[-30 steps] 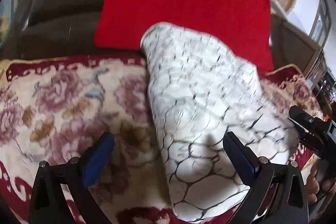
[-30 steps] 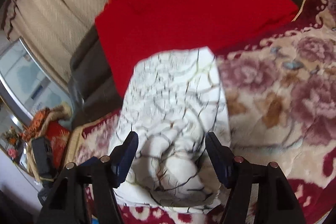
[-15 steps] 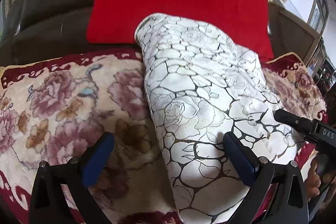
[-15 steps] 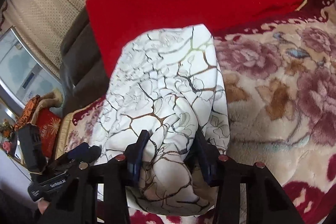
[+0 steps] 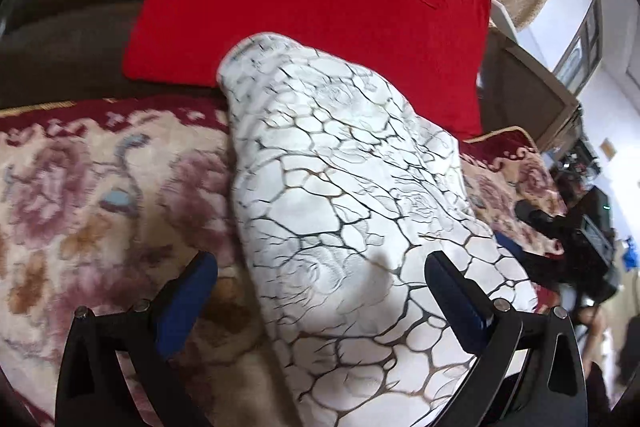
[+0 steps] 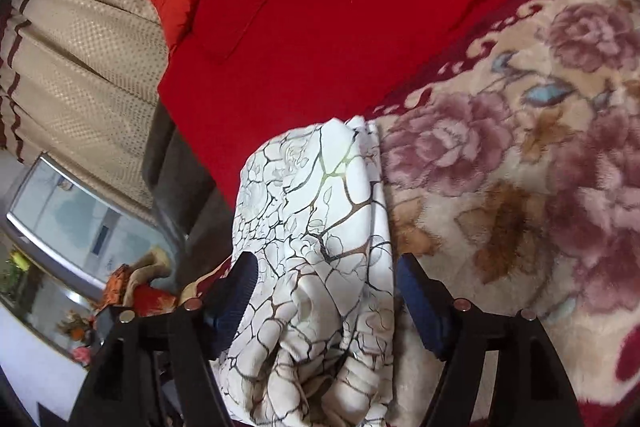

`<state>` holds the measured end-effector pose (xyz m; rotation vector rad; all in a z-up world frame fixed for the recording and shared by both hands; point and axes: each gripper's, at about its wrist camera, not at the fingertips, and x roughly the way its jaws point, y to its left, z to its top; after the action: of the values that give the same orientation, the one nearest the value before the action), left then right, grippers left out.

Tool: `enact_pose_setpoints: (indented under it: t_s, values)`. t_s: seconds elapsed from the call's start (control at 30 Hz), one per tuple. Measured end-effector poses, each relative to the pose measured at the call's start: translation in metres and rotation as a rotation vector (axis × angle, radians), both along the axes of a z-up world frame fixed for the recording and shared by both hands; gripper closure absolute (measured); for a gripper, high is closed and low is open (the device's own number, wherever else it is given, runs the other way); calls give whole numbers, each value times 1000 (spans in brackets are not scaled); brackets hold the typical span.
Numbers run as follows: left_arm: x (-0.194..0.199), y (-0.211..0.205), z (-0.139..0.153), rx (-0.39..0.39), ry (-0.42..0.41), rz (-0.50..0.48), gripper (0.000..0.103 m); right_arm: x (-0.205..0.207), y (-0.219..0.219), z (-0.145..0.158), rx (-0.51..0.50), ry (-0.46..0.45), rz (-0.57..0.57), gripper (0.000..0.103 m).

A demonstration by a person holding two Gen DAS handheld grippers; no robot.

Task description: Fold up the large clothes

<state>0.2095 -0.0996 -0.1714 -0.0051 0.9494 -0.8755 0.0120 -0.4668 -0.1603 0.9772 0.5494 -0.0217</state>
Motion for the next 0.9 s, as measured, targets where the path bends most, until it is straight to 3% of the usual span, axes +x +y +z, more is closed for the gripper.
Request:
enact_pose_setpoints:
  t_s: [0.17, 0.4, 0.67, 0.9]
  values:
    - [6, -14, -15, 39, 61, -35, 0, 31, -8, -14, 59, 37, 79, 28]
    - [-5, -35, -22, 96, 35, -119, 0, 70, -12, -38, 174, 59, 178, 23]
    - [8, -32, -26, 66, 77, -95, 0, 93, 10, -36, 129, 31, 280, 22]
    - [4, -41, -27, 107, 43, -77, 0, 108, 38, -36, -37, 94, 286, 24]
